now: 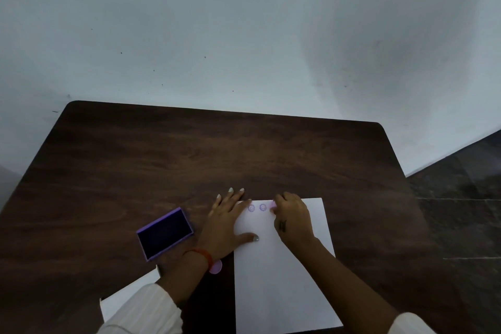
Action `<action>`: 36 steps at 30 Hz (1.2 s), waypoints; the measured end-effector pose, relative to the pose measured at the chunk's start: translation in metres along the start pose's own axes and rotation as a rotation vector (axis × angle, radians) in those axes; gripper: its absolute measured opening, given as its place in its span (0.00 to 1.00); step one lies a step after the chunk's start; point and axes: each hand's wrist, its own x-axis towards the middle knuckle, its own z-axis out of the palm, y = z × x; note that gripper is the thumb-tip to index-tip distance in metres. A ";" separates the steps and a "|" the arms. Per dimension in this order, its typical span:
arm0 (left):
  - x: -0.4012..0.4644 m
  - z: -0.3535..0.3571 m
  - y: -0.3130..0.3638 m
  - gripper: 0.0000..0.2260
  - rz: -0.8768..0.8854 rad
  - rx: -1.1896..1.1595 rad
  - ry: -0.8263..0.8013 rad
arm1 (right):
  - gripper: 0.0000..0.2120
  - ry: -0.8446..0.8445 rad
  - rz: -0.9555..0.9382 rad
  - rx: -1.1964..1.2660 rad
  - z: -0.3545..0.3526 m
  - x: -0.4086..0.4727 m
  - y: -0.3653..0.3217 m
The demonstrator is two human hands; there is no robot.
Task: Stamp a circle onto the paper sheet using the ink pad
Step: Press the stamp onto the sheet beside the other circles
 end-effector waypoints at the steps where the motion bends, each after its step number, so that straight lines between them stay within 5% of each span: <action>1: 0.000 0.000 0.000 0.38 0.000 -0.001 -0.002 | 0.13 0.008 0.009 0.001 0.001 0.000 -0.001; 15: -0.001 -0.004 0.002 0.37 0.003 0.011 -0.015 | 0.11 0.017 0.073 0.103 -0.007 0.001 0.001; 21: -0.003 -0.010 0.008 0.38 -0.008 0.031 -0.040 | 0.05 0.340 0.392 0.891 -0.014 -0.027 0.010; 26: -0.015 -0.017 0.016 0.37 -0.087 -0.124 -0.005 | 0.05 0.138 0.675 1.726 -0.023 -0.047 0.011; 36: -0.094 -0.015 0.007 0.35 -0.272 -0.182 0.183 | 0.09 -0.090 0.659 2.090 -0.001 -0.103 -0.003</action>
